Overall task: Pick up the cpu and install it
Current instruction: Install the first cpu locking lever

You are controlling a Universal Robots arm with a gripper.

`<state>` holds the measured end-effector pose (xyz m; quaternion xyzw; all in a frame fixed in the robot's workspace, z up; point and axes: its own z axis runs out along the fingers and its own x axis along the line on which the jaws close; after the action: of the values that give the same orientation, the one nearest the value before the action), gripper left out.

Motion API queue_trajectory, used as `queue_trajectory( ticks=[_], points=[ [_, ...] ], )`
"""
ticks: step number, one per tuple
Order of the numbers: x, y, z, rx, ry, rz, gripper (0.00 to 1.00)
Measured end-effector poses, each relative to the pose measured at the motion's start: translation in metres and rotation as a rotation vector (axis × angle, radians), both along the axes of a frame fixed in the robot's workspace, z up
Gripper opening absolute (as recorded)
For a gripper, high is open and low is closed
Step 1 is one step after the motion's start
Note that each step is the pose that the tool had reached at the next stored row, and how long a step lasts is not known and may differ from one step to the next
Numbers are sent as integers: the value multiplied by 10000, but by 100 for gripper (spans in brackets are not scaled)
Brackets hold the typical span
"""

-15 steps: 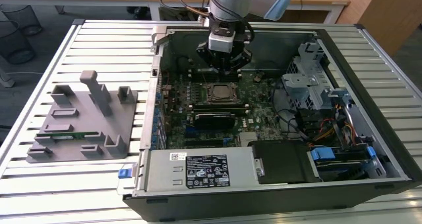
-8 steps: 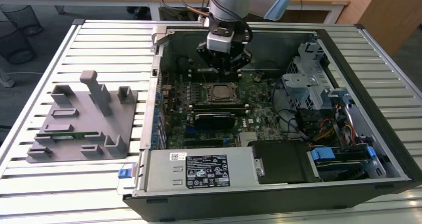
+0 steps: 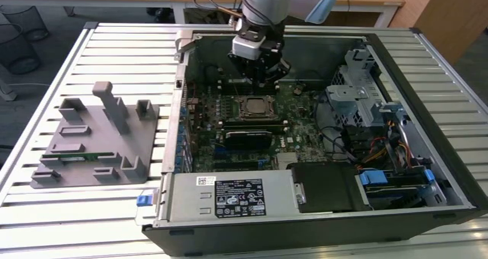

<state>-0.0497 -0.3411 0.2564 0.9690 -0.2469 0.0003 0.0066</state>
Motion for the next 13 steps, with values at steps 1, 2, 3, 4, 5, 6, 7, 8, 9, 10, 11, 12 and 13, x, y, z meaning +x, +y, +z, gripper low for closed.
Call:
queue_trajectory(
  ticks=[1,2,3,4,5,6,7,8,9,10,11,12,13],
  points=[
    [0,0,0,0,0,-181,11],
    [0,0,-1,0,0,-359,11],
    [0,0,-1,0,0,-540,11],
    [0,0,-1,0,0,-736,11],
    [0,0,-1,0,0,-917,11],
    [0,0,-2,0,0,-1096,11],
    [0,0,-2,0,0,-1275,11],
    [0,0,-2,0,-1,-1456,11],
    [0,0,-2,0,0,-1635,11],
    [0,0,-2,0,0,-1838,11],
    [0,0,-3,0,0,-2028,11],
    [0,0,-3,1,0,-2224,11],
    [0,0,-3,0,0,-2405,11]
  ],
)
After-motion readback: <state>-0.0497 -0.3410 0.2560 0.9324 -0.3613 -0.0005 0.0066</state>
